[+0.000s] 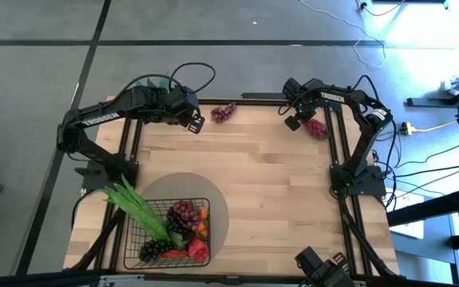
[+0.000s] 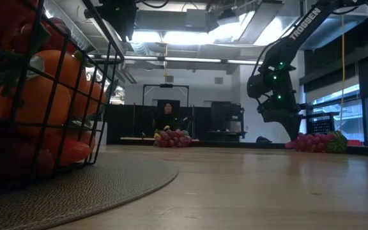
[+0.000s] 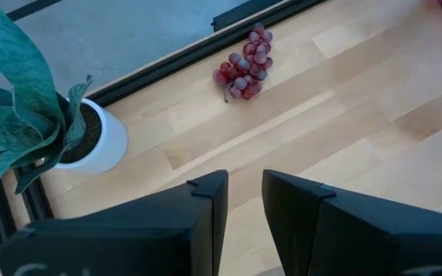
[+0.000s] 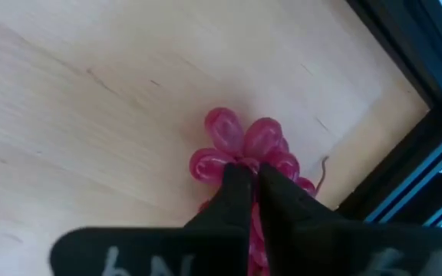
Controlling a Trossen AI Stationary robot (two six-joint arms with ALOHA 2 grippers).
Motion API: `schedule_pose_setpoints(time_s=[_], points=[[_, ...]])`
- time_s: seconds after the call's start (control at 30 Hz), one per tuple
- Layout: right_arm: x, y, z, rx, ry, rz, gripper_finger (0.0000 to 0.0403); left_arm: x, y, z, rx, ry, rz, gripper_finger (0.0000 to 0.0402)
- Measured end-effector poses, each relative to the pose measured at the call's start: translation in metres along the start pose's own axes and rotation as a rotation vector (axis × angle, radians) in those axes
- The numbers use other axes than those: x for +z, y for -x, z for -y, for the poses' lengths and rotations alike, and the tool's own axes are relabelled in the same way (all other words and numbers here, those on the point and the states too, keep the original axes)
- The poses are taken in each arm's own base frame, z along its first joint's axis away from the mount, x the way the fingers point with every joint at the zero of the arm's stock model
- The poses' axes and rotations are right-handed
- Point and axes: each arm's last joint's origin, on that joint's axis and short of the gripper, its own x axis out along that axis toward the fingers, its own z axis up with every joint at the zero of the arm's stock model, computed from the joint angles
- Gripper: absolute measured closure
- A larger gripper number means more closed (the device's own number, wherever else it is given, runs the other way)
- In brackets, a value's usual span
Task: Build produce basket
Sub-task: Put the right red grapes into the wire basket
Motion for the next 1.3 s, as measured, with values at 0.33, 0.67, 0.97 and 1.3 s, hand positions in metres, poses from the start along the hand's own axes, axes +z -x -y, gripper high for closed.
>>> schedule_pose_setpoints(time_s=[0.33, 0.67, 0.97, 1.3], points=[[0.006, 0.009, -0.006, 0.142, 0.114, 0.039, 0.0402, 0.0, 0.0, 0.0, 0.0, -0.002, -0.004, 0.0331], [0.004, 0.039, -0.071, 0.276, 0.313, 0.093, 0.0403, -0.002, 0.0, -0.002, 0.017, -0.105, -0.025, 0.0331], [-0.017, 0.092, -0.137, 0.272, 0.461, 0.108, 0.0403, -0.013, 0.006, 0.009, -0.105, -0.238, -0.1, 0.0331], [-0.047, 0.169, -0.197, 0.322, 0.626, 0.302, 0.0403, -0.05, 0.046, 0.02, -0.229, -0.339, -0.168, 0.0331]])
